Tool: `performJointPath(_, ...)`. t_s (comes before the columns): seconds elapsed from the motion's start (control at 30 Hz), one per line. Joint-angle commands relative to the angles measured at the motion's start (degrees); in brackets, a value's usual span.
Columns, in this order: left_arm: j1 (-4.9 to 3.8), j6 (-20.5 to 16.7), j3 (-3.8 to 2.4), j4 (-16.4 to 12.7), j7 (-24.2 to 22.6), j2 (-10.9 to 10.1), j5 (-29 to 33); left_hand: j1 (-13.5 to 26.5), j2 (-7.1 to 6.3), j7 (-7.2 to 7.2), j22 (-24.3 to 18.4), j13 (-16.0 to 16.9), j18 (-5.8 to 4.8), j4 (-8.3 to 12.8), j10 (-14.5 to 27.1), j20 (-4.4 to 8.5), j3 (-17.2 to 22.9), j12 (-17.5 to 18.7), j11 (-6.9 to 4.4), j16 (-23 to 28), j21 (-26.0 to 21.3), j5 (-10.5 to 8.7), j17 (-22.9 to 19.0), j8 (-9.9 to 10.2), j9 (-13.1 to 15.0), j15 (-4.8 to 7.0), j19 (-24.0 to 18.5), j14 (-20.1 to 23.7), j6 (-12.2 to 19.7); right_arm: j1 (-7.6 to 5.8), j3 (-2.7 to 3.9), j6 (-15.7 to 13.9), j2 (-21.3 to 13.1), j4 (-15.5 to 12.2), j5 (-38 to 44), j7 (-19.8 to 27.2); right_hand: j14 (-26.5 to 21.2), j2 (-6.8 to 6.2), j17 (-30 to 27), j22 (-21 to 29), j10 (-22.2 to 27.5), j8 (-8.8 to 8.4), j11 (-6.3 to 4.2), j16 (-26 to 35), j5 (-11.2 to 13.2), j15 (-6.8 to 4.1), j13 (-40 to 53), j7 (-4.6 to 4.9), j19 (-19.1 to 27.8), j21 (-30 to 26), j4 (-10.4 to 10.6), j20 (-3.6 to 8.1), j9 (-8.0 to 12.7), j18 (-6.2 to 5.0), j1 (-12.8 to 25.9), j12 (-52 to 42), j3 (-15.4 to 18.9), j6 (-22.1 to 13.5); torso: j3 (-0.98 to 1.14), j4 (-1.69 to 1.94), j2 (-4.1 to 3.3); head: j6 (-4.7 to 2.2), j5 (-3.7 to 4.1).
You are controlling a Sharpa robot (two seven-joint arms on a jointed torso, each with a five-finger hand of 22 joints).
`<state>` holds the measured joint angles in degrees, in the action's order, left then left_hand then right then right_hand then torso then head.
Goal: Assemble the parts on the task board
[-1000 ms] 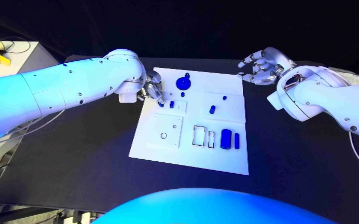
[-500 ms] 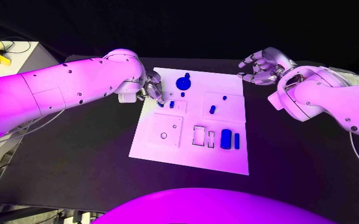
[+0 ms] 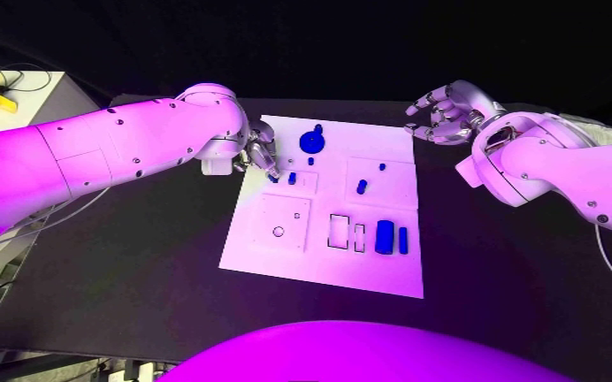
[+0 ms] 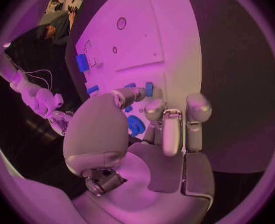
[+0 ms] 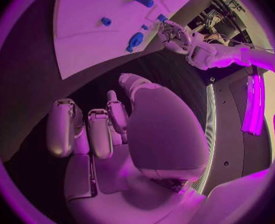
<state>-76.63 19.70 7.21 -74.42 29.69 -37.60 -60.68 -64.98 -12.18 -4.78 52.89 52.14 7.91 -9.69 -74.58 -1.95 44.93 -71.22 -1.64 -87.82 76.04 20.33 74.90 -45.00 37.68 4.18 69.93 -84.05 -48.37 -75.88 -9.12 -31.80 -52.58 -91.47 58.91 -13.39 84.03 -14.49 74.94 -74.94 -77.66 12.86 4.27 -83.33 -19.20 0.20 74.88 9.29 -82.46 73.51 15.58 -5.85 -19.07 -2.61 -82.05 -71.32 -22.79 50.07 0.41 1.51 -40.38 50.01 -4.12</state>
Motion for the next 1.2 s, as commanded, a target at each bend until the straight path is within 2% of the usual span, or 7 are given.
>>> performJointPath(0.03, 0.24, 2.54, 0.14, -0.24, 0.05, 0.3, 0.47, 0.71, 0.05, 2.27, 0.14, 0.57, -0.95, 7.17, -0.67, 0.1, 7.23, -0.38, -0.01, -0.48, 0.25, 0.24, 10.34, -0.25, 3.18, 0.48, 0.37, -4.81, -2.86, 0.03, 0.01, 0.21, -0.02, -0.06, 0.27, 0.59, 3.14, -0.21, 5.63, -6.39, 0.26, 0.22, -0.06, 0.33, -0.24, -0.3, -0.03, 0.04, 0.2, -0.27, -0.12, -0.01, -0.05, -1.11, 0.17, 0.03, -0.38, -0.37, -0.01, 0.02, 0.01, -0.01, 0.08)
performJointPath(0.33, 0.25, 1.75, 0.14, -0.13, -0.15, 0.6, 1.07, 3.47, 0.62, 2.77, 0.46, 2.59, -1.04, 5.79, -1.96, 0.26, 5.56, -1.15, -0.32, -0.91, 0.24, -0.16, 11.47, 0.17, 2.57, 0.65, 0.55, -5.07, -4.15, 0.03, 0.01, 0.21, 0.01, -0.04, 0.27, 0.62, 3.14, -0.21, 5.63, -6.39, 0.26, 0.22, -0.06, 0.33, -0.24, -0.3, -0.03, 0.04, 0.2, -0.27, -0.12, -0.01, -0.05, -1.11, 0.17, 0.03, -0.38, -0.37, -0.04, 0.03, 0.0, -0.01, 0.19)
performJointPath(0.77, 0.45, 0.33, 0.14, 0.48, -0.34, 1.2, 1.29, 4.68, 1.31, 2.94, 0.55, 2.88, -1.07, 4.77, -2.09, 0.37, 4.55, -1.07, -0.44, -0.99, 0.19, -0.53, 11.69, 0.46, 2.25, 0.77, 0.65, -5.11, -4.55, 0.03, 0.01, 0.21, 0.04, -0.03, 0.27, 0.64, 3.14, -0.21, 5.63, -6.39, 0.26, 0.22, -0.06, 0.33, -0.24, -0.3, -0.03, 0.04, 0.2, -0.27, -0.12, -0.01, -0.05, -1.11, 0.17, 0.03, -0.38, -0.37, -0.06, 0.04, -0.03, -0.01, 0.31)
performJointPath(1.2, 0.54, 0.21, 0.14, 0.57, -0.38, 1.19, 1.37, 6.45, 0.46, 3.2, 0.57, 3.27, -1.1, 3.41, -2.14, 0.49, 1.42, -0.95, -0.6, -1.01, 0.05, -1.02, 11.76, 0.86, 1.82, 0.89, 0.75, -5.11, -4.93, 0.07, 0.01, 0.21, 0.1, 0.08, 0.27, 0.69, 3.12, -0.29, 5.52, -6.38, 0.29, 0.35, -0.06, 0.42, -0.26, -0.3, -0.1, 0.05, 0.21, -0.37, -0.18, -0.01, -0.04, -1.12, 0.32, 0.05, -0.62, -0.43, -0.03, 0.04, 0.0, -0.01, 0.37)
